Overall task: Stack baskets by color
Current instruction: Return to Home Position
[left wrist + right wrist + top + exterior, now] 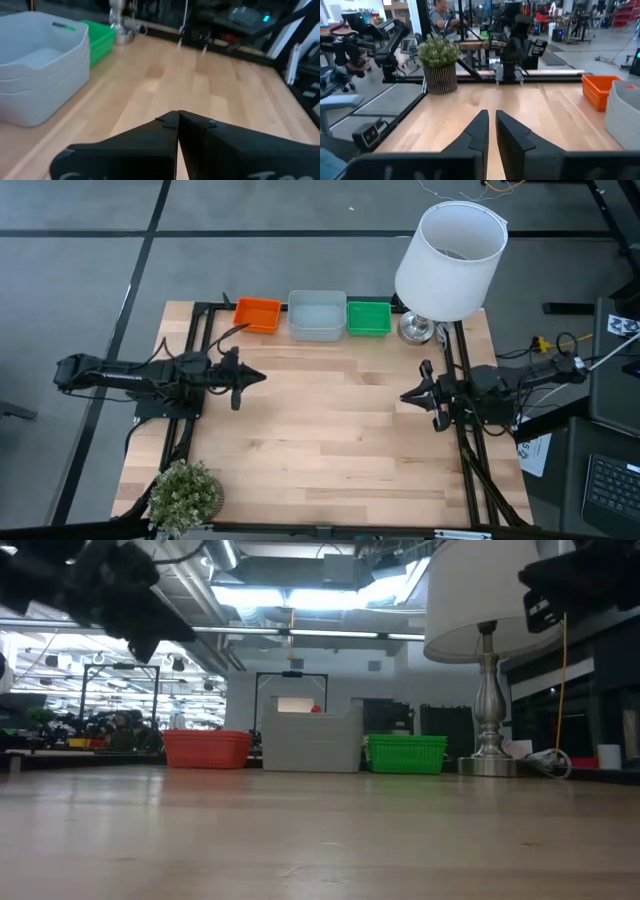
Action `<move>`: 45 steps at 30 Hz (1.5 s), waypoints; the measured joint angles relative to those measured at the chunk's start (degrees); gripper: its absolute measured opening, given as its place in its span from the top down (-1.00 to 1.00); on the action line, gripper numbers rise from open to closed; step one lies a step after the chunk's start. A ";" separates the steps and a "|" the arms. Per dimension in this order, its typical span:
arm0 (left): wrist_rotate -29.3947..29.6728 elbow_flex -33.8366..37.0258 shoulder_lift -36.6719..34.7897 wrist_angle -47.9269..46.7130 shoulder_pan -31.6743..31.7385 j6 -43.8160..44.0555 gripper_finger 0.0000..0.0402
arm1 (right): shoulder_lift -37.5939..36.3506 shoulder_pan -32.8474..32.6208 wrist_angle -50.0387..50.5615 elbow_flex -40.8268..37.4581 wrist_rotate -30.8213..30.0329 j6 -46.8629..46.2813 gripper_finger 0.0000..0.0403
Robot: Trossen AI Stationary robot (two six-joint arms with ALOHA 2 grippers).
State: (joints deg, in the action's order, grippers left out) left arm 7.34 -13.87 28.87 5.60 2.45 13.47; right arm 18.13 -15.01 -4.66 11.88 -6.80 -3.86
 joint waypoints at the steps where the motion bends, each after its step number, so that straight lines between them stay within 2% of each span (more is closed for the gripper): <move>1: 0.08 1.68 -1.53 1.47 -0.21 0.08 1.00 | -0.78 1.68 1.38 0.00 1.77 -0.05 0.82; 7: 0.09 8.96 -8.16 6.95 -1.78 -2.04 1.00 | -3.90 12.12 3.11 0.00 11.20 1.14 0.82; 12: 0.10 13.46 -11.78 15.18 -2.02 -5.33 1.00 | -4.19 19.44 4.11 0.00 20.52 -0.20 0.82; 17: 2.45 13.40 -12.42 14.39 -1.99 -9.18 1.00 | -4.19 23.65 7.76 0.00 28.87 -0.11 0.82; 21: 3.73 13.40 -12.42 14.41 -1.98 -10.29 1.00 | -4.17 24.99 9.68 0.00 31.90 0.79 0.82; 23: 3.73 13.40 -12.41 14.39 -1.98 -11.20 1.00 | -4.16 25.25 9.89 -0.02 30.83 2.57 0.82; 27: 3.73 13.40 -12.40 14.39 -1.98 -11.56 1.00 | -4.17 25.36 7.73 -1.85 22.65 7.20 0.82; 32: 3.73 13.41 -12.40 14.41 -1.99 -11.62 1.00 | -4.34 25.33 -3.73 -7.25 17.99 2.92 0.82; 35: 3.73 13.42 -12.40 14.40 -1.98 -11.63 1.00 | -4.70 25.31 -8.65 -11.41 13.10 3.68 0.84; 38: 3.74 13.42 -12.40 14.38 -2.00 -11.62 1.00 | -4.83 25.31 -5.59 -11.41 8.33 3.94 0.90; 40: 3.73 13.42 -12.40 14.41 -2.00 -11.62 1.00 | -4.80 25.30 -5.29 -11.41 6.43 -0.73 0.95; 45: 3.73 13.42 -12.40 14.39 -1.99 -11.62 1.00 | -6.08 25.30 -5.85 -11.39 6.44 -9.04 0.99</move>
State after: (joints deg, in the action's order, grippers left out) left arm 11.07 -0.45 16.47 20.00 0.46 1.85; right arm 12.05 10.28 -10.51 0.49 -0.36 -12.91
